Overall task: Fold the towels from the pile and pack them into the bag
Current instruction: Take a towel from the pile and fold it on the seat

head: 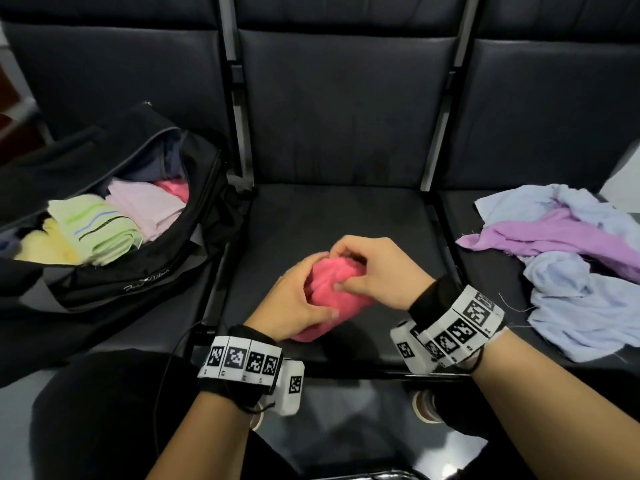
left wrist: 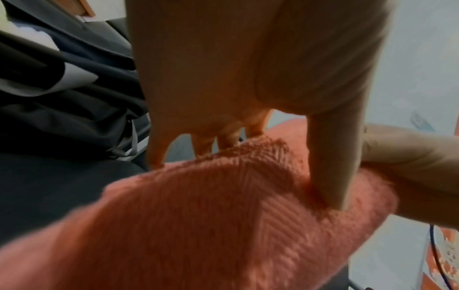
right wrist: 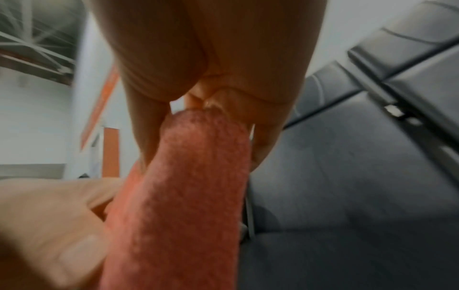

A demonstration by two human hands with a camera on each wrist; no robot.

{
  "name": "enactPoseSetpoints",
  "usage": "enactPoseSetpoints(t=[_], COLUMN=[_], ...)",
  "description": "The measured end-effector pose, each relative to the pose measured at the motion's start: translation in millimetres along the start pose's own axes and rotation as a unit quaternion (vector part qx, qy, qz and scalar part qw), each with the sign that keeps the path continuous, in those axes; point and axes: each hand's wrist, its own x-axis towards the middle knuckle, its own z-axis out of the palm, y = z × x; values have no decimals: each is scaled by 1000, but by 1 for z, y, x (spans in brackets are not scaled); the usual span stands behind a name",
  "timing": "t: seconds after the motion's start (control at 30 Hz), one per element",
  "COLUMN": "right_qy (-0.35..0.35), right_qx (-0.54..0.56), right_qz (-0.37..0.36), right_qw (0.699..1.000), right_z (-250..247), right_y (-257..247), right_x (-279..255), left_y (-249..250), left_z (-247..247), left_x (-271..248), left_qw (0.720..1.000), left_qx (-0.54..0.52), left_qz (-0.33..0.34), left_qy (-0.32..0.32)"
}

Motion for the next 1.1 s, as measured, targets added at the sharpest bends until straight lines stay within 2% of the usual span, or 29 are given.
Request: enactPoseSetpoints(t=[0.1,0.17,0.33,0.43,0.5,0.63,0.7,0.87,1.1], right_qy=[-46,-49,39,85,48,-116,-158,-169,-174], right_qx=[-42,-41,44,123,177,251,279,315,287], right_qz=[-29,-44,-73,-29,15,61,68,66,78], right_qw=[998,997,996,988,983,959,945,932,939], right_z=[-7,-8,3,17,30,70,88,119,176], right_y=[-25,-37,-62,-70,-73,-72,-79,-110,-151], right_x=[13,24,67,98,115,138,152,198,272], left_y=[8,10,15,10,2,-16,-24,-44,-73], left_z=[-8,-17,-57,-90,-111,-148,-165,-212,-284], left_x=[-5,-9,-17,-21,-25,-33,-36,-35,-39], left_qw=[1000,999,990,975,961,931,920,893,865], left_qx=[-7,-12,-70,-138,-177,-243,-264,-298,-301], left_qz=[3,5,23,16,9,-13,-28,-79,-173], left_qy=[20,36,116,174,211,271,288,327,364])
